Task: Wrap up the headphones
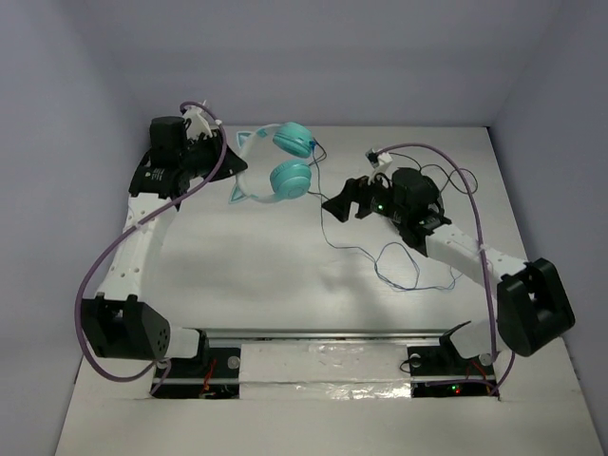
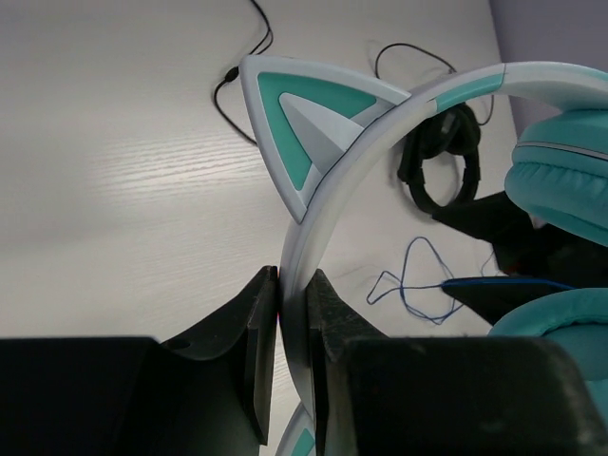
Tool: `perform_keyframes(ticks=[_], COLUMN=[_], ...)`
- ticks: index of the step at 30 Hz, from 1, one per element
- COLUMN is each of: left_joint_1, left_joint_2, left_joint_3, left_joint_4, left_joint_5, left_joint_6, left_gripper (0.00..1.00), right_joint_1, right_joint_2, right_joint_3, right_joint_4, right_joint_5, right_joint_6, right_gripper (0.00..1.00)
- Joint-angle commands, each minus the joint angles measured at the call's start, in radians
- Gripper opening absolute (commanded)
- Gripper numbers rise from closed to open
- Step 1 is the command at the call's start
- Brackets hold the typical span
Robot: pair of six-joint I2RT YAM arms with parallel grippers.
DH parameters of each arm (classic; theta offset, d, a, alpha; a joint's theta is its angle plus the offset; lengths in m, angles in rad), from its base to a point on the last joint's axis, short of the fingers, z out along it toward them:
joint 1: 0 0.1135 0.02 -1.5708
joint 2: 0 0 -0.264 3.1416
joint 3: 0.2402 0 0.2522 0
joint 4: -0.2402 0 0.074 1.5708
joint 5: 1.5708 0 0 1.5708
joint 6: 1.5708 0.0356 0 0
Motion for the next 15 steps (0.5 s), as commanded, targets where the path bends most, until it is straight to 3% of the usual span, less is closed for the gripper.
perform_keyframes(ticks=[1,10,15], left_joint_1=[0.004,0.004,0.004], left_joint_2=[-0.085,-0.100,-0.103], left_joint_3=[0.085,0.096,0.116], left_joint_4=[0.052,0.085,0.082], left_joint_5=[0.088,0.122,0.110], left_joint_6=[-0.067,-0.116,-0.125], left_gripper=[0.00,0.00,0.00], right_joint_1=[0.008,0.008,0.008], right_joint_2=[0.063,0.160,0.184], right_joint_3=[-0.024,-0.150,-0.154], right_joint_4=[0.156,0.427,0.455], right_joint_5=[-0.065,-0.208,-0.217], right_joint_6=[0.039,0.154,0.181], right_gripper=[0.97,0.88,0.69])
